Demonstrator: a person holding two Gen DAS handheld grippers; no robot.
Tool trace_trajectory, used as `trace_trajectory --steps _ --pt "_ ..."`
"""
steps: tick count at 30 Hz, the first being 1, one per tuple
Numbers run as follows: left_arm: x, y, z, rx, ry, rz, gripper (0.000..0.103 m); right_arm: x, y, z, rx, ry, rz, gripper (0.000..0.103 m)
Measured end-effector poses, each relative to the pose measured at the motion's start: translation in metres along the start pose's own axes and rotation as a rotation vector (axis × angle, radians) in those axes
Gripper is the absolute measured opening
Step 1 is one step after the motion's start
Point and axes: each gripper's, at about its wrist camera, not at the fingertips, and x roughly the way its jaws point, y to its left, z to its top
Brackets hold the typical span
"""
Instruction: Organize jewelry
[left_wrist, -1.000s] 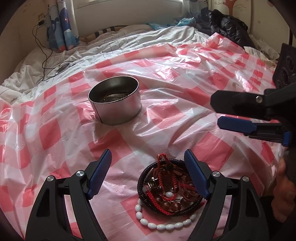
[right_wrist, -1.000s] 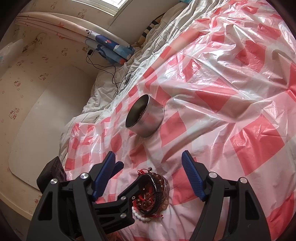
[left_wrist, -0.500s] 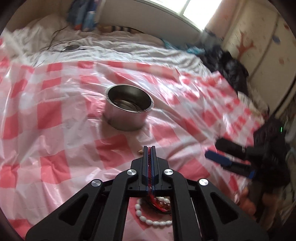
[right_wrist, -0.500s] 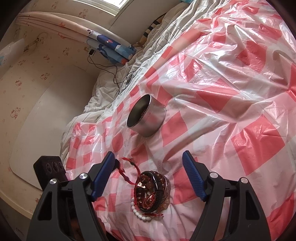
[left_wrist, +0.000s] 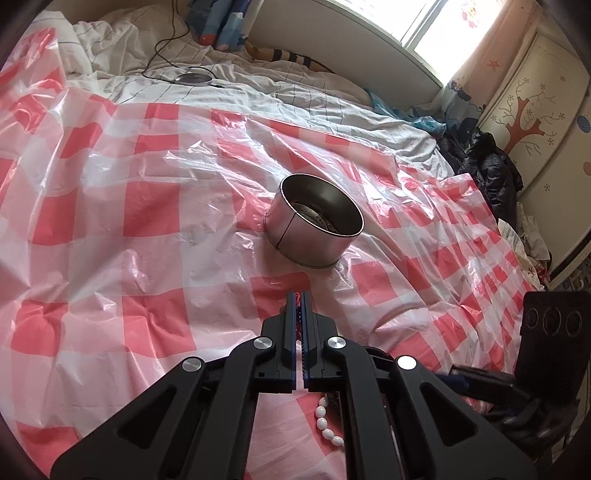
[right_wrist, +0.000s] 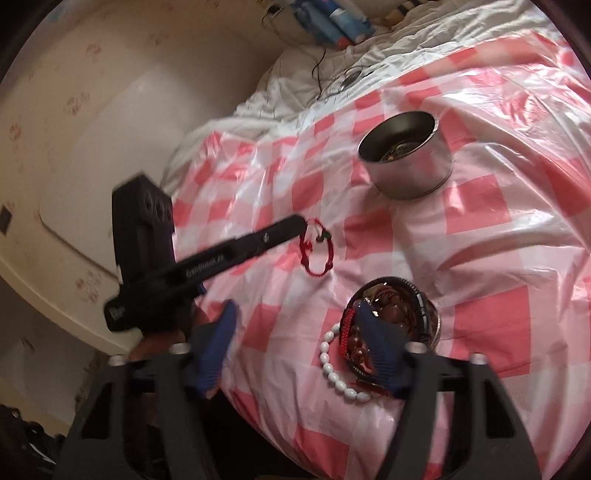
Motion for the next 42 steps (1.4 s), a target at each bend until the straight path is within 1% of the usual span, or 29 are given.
trace_trajectory --steps 1,2,3,5,12,15,16,18,19,20,21,23,24,25,26,27,30,31,32,33,34,37,40,42 --pt "0.000 0.001 0.000 -0.004 -0.001 -0.001 0.002 0.005 0.006 -0.002 -0.027 0.019 -0.028 0.033" --pt "-0.001 0.001 0.000 -0.006 -0.003 -0.002 0.002 0.009 0.010 -0.004 -0.055 0.037 -0.053 0.029" --pt "-0.002 0.001 0.000 -0.006 -0.006 -0.003 0.002 0.014 0.015 -0.006 -0.083 0.057 -0.076 0.022" --pt "-0.003 0.001 0.000 -0.007 -0.006 -0.004 0.002 0.023 0.022 -0.009 -0.120 0.083 -0.128 0.020" --pt "-0.005 0.003 -0.001 -0.010 -0.007 -0.001 0.002 0.045 0.024 -0.013 -0.146 0.149 -0.257 0.012" --pt "-0.004 0.003 -0.001 -0.009 -0.006 -0.003 0.002 0.053 0.024 -0.014 -0.150 0.165 -0.292 0.008" --pt "-0.005 0.003 -0.001 -0.006 -0.005 -0.002 0.002 0.054 0.024 -0.014 -0.151 0.167 -0.301 0.006" --pt "-0.004 0.002 -0.001 -0.002 -0.003 0.000 0.002 0.054 0.025 -0.015 -0.152 0.153 -0.308 0.005" --pt "-0.004 0.002 -0.001 -0.002 -0.002 -0.001 0.002 0.052 0.027 -0.015 -0.159 0.137 -0.294 0.005" --pt "-0.004 0.002 -0.001 -0.002 -0.002 -0.001 0.002 0.045 0.030 -0.015 -0.169 0.104 -0.270 0.005" --pt "-0.004 0.002 -0.001 -0.003 -0.002 -0.001 0.002 0.042 0.030 -0.013 -0.167 0.075 -0.269 0.005" --pt "-0.004 0.002 -0.001 -0.003 -0.002 -0.001 0.002 0.035 0.022 -0.011 -0.125 0.048 -0.277 0.006" --pt "-0.004 0.001 -0.001 -0.004 -0.001 -0.001 0.002 0.034 0.014 -0.009 -0.090 0.051 -0.291 0.015" --pt "-0.004 0.002 -0.001 -0.003 -0.001 -0.001 0.002 0.035 0.011 -0.008 -0.072 0.054 -0.302 0.032" --pt "-0.004 0.002 -0.001 -0.002 -0.001 -0.001 0.002 0.036 0.010 -0.008 -0.068 0.059 -0.307 0.035" --pt "-0.003 0.001 -0.001 0.000 0.001 -0.001 0.002 0.038 0.012 -0.007 -0.076 0.070 -0.310 0.035" --pt "-0.002 -0.001 -0.002 0.002 0.005 0.000 0.002 0.050 0.014 -0.006 -0.102 0.113 -0.354 0.035" --pt "-0.002 -0.001 -0.002 0.002 0.004 0.000 0.002 0.052 0.015 -0.006 -0.105 0.115 -0.362 0.035" --pt "-0.002 -0.001 -0.002 0.003 0.004 0.000 0.002 0.053 0.015 -0.006 -0.109 0.115 -0.368 0.033" --pt "-0.002 -0.001 -0.002 0.004 0.005 0.000 0.002 0.054 0.015 -0.007 -0.112 0.116 -0.373 0.025" --pt "-0.002 -0.001 -0.002 0.003 0.005 0.000 0.002 0.056 0.015 -0.007 -0.113 0.115 -0.368 0.021" --pt "-0.002 -0.001 -0.002 0.002 0.005 0.000 0.002 0.054 0.019 -0.009 -0.136 0.096 -0.365 0.020" --pt "-0.002 -0.001 -0.002 0.000 0.003 0.000 0.002 0.043 0.015 -0.007 -0.096 0.045 -0.292 0.019" --pt "-0.002 -0.001 -0.001 0.002 0.004 0.000 0.002 0.029 0.005 -0.004 -0.034 -0.007 -0.207 0.019"
